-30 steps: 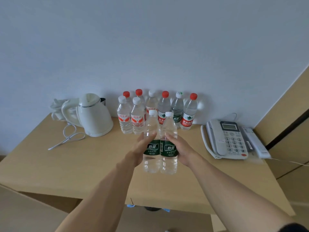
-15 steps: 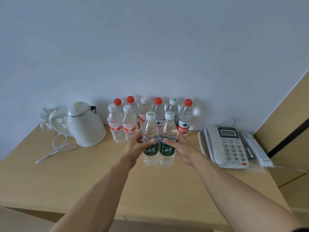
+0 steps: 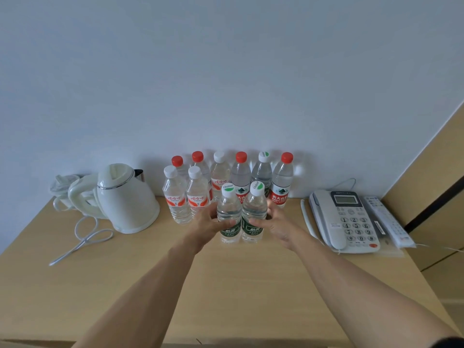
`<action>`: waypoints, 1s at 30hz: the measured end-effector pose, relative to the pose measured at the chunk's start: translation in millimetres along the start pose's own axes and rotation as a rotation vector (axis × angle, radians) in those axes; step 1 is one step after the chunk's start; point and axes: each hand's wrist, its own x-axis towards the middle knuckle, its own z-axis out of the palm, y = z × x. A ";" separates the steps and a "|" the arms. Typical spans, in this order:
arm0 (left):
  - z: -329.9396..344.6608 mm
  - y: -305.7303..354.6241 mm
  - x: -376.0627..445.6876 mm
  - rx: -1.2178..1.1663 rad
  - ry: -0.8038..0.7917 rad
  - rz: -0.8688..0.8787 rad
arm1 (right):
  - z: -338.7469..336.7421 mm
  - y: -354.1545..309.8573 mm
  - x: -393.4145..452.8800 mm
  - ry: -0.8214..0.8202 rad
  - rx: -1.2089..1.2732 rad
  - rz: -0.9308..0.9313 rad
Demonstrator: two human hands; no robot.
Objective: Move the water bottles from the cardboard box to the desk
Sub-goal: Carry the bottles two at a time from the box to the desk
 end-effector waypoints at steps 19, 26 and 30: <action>-0.5 10.6 -3.5 0.218 -0.005 0.011 | -1.7 4.0 -2.1 0.057 -0.186 0.025; -20.1 61.3 -6.7 0.625 0.190 0.322 | 2.7 -29.8 -15.3 0.164 -0.440 -0.142; -21.6 86.3 2.9 0.869 0.118 0.350 | 9.7 -37.3 -18.5 0.271 -0.600 -0.246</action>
